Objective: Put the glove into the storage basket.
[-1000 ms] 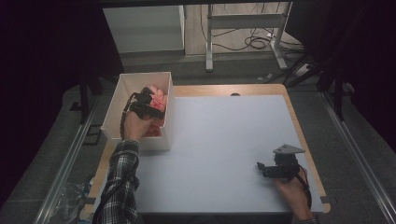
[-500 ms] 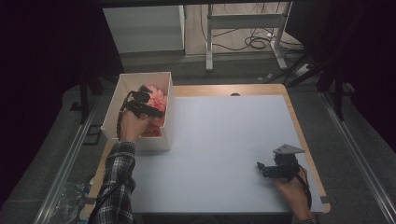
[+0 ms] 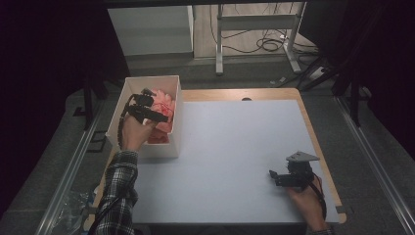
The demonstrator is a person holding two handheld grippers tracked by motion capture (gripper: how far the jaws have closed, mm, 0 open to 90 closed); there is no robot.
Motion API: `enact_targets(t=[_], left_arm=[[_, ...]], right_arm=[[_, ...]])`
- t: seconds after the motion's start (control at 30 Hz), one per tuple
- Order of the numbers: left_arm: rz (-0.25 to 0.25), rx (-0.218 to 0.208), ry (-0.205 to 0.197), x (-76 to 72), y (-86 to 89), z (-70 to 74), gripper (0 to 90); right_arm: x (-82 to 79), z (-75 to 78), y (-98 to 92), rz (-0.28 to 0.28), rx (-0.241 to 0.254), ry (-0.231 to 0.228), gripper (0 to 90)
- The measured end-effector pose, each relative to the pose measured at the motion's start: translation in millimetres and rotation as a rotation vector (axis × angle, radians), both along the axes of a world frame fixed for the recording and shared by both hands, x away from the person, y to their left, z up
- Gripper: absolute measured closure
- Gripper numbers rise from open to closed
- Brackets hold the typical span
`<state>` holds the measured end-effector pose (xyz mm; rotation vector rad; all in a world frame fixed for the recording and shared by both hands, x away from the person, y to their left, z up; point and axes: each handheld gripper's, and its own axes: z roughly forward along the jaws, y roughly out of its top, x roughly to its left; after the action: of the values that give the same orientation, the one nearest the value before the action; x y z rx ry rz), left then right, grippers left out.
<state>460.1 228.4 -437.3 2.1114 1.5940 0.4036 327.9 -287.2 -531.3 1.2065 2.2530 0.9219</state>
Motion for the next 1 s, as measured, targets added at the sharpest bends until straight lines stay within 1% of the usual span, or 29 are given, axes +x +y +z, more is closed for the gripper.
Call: enact_targets(t=[0.17, 0.3, 0.37, 0.43, 0.47, 0.5, 0.53, 0.57, 0.6, 0.63, 0.77, 0.9, 1.0], left_arm=[[-0.011, -0.001, -0.030, -8.2, 2.9, 7.4, 2.4], [-0.022, -0.003, -0.050, -12.4, 2.9, 10.5, 2.0], [-0.034, 0.003, -0.071, -16.5, 2.6, 13.7, 1.8], [-0.045, 0.007, -0.083, -18.9, 2.6, 15.8, 1.6], [-0.045, 0.007, -0.083, -18.9, 2.6, 15.8, 1.6], [-0.053, 0.004, -0.094, -21.5, 2.2, 17.9, 1.5], [-0.053, 0.004, -0.094, -21.5, 2.2, 17.9, 1.4], [-0.062, 0.006, -0.107, -24.2, 1.5, 19.8, 1.3], [-0.062, 0.006, -0.107, -24.2, 1.5, 19.8, 0.9], [-0.071, 0.009, -0.116, -26.8, 1.3, 22.2, 0.8], [-0.086, 0.002, -0.125, -31.2, 1.0, 25.8, 0.5], [-0.100, -0.014, -0.148, -40.7, 0.3, 32.8, 0.5], [-0.116, -0.011, -0.163, -47.0, -0.4, 36.0, 0.5]], right_arm=[[0.0, 0.0, 0.0, 0.000, 0.000, 0.000, 11.2], [0.0, 0.0, 0.0, 0.000, 0.000, 0.000, 11.2], [-0.1, 0.0, 0.0, 0.000, 0.000, 0.000, 11.2], [-0.1, 0.0, 0.0, 0.000, 0.000, 0.000, 11.2], [-0.1, 0.0, 0.0, 0.000, 0.000, 0.000, 11.2], [-0.1, 0.0, 0.0, 0.000, 0.000, 0.000, 11.2], [-0.1, 0.0, 0.0, 0.000, 0.000, 0.000, 11.2], [0.0, -0.1, 0.1, -0.001, 0.000, -0.001, 11.2], [0.0, -0.1, 0.1, -0.001, 0.000, -0.001, 11.2], [-0.1, 0.0, 0.1, 0.000, 0.000, 0.000, 11.2], [-0.1, -0.1, 0.1, -0.001, 0.000, -0.001, 11.2], [-0.1, -0.1, 0.1, -0.001, 0.001, -0.001, 11.2], [-0.1, -0.1, 0.1, -0.001, 0.000, -0.001, 11.2]])
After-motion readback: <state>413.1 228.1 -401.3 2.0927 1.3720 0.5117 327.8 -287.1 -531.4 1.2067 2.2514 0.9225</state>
